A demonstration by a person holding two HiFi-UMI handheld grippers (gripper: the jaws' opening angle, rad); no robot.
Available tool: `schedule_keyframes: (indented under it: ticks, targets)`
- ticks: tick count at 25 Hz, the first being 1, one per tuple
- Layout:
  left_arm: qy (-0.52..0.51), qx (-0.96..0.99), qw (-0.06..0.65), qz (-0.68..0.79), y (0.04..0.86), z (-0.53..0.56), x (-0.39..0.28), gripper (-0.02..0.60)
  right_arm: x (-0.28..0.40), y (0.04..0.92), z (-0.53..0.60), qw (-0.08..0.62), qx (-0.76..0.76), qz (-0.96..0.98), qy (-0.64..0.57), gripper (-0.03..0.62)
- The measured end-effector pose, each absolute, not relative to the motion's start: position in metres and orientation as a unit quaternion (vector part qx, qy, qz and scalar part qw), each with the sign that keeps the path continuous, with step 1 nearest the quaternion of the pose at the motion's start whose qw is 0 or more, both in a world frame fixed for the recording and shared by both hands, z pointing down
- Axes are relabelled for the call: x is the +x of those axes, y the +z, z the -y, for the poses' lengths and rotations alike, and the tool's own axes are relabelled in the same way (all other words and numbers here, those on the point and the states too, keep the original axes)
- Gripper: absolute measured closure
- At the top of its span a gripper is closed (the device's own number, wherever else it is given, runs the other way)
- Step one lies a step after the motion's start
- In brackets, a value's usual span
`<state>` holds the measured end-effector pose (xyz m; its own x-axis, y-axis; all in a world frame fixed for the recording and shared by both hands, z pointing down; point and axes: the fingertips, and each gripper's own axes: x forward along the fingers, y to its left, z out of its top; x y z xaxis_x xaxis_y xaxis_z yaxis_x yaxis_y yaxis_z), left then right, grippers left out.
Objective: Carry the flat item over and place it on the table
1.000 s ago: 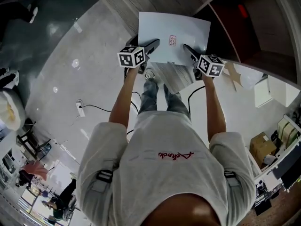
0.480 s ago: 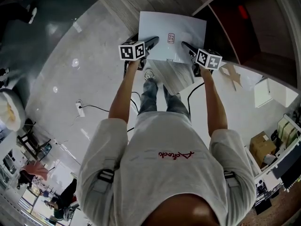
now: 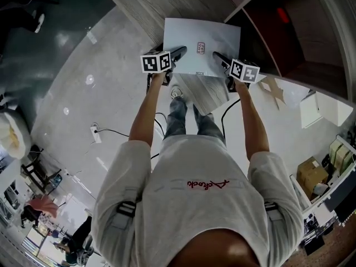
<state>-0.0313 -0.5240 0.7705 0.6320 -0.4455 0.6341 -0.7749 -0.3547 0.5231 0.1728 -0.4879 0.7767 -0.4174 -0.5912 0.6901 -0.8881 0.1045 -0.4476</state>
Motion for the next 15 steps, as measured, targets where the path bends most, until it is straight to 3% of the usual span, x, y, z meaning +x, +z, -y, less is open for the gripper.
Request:
schedule_keyframes:
  ticks: [11, 15]
  targets:
    - [0.169, 0.81, 0.389, 0.404, 0.742, 0.519, -0.046, 0.103, 0.187, 0.744, 0.489, 0.161, 0.548, 0.731, 0.374, 0.093]
    - [0.157, 0.826, 0.356, 0.408, 0.715, 0.515, -0.045, 0.12, 0.186, 0.709, 0.486, 0.162, 0.559, 0.747, 0.322, 0.159]
